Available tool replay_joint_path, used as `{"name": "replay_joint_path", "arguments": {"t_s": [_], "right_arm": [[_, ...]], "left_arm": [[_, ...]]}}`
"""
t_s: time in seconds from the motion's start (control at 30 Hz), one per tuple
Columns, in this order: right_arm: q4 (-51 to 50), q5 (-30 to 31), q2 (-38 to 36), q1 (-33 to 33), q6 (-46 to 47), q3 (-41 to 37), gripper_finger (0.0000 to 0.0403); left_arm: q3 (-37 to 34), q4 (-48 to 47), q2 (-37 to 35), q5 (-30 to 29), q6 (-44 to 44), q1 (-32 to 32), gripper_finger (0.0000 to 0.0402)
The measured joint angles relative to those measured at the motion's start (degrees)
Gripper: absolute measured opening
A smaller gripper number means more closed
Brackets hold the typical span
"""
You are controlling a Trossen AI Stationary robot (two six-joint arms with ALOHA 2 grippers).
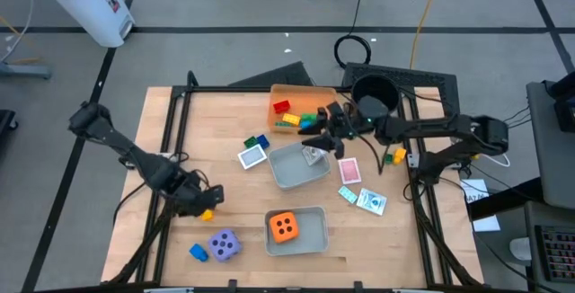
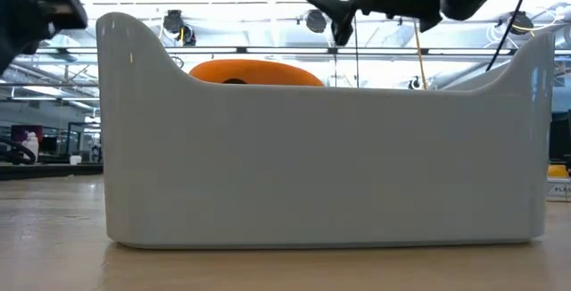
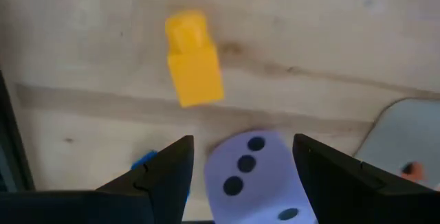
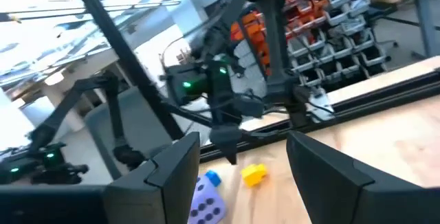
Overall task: Pick & Place Toys
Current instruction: Put the yellow game piece into the orange bin
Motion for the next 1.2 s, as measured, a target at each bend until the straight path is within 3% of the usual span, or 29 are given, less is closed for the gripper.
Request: {"name": "replay_joint_path", "arguments": {"t_s": [0.5, 0.9, 1.2], "right_arm": [[-0.6, 0.2, -1.5, 3.8, -0.4, -1.9, 0.021], [-0.9, 1.9, -1.5, 3.6, -1.5, -1.9, 0.021], [-0.9, 3.1, -1.5, 3.6, -1.5, -1.9, 0.021]], "left_arm": [[-1.6, 2.4, 11.1, 3.3, 0.1, 1.9, 0.0255], [-2.5, -0.7, 11.6, 6.7, 0.5, 2.0, 0.0255], [-6.9, 7.3, 11.7, 6.4, 0.7, 2.9, 0.0255]]}}
